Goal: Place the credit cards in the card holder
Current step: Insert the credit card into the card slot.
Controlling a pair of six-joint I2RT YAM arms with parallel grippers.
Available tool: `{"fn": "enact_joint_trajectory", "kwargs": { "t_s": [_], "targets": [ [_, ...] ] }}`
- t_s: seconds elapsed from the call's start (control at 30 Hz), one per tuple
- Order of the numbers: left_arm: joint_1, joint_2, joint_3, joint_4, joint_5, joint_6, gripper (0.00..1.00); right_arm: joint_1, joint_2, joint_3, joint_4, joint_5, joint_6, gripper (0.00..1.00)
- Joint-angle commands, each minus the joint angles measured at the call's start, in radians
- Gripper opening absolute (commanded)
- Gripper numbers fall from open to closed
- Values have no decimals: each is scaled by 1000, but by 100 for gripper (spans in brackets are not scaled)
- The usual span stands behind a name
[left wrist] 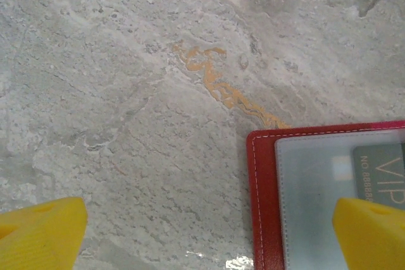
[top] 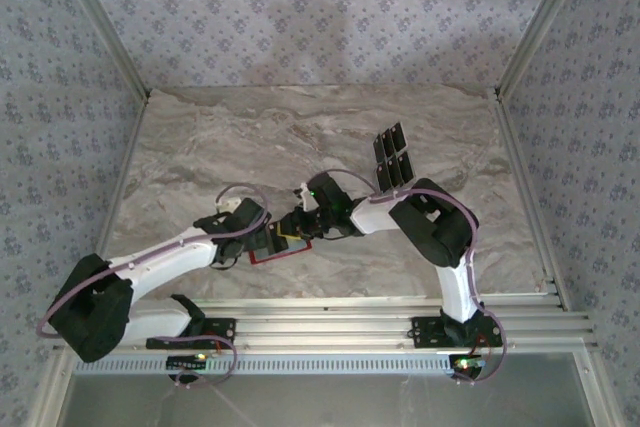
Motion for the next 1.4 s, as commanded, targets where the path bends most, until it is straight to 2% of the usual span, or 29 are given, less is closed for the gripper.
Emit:
{"fn": "enact_joint_trajectory", "kwargs": {
  "t_s": [0.0,0.07,0.17,0.43,0.6,0.8,1.0,1.1,1.2,1.37],
  "targets": [
    [11,-35,12,-41,-1,-17,100,6,3,7,-124,30,-42,46],
    [15,-45,7,-37,7,-19,100,3,-13,9,-149,43,-56,54],
    [18,-54,2,-36,11,-18,100,-6,-29,1,-172,64,-64,59],
    [27,-44,10,-16,20,1,100,-52,-76,-65,-216,156,-49,61],
    [33,-15,14,5,31,19,100,-58,-123,-74,-225,158,-63,61],
    [38,32,15,39,51,31,100,-59,-203,-5,-313,144,-176,65],
    [37,80,16,76,73,43,100,-58,-261,103,-489,197,-285,65],
    [38,97,16,87,78,46,100,-57,-272,148,-594,256,-341,62],
    [37,99,10,96,81,47,100,-51,-267,183,-696,337,-380,54],
    [38,99,-3,102,82,48,100,-22,-235,238,-807,480,-438,24]
  ]
}}
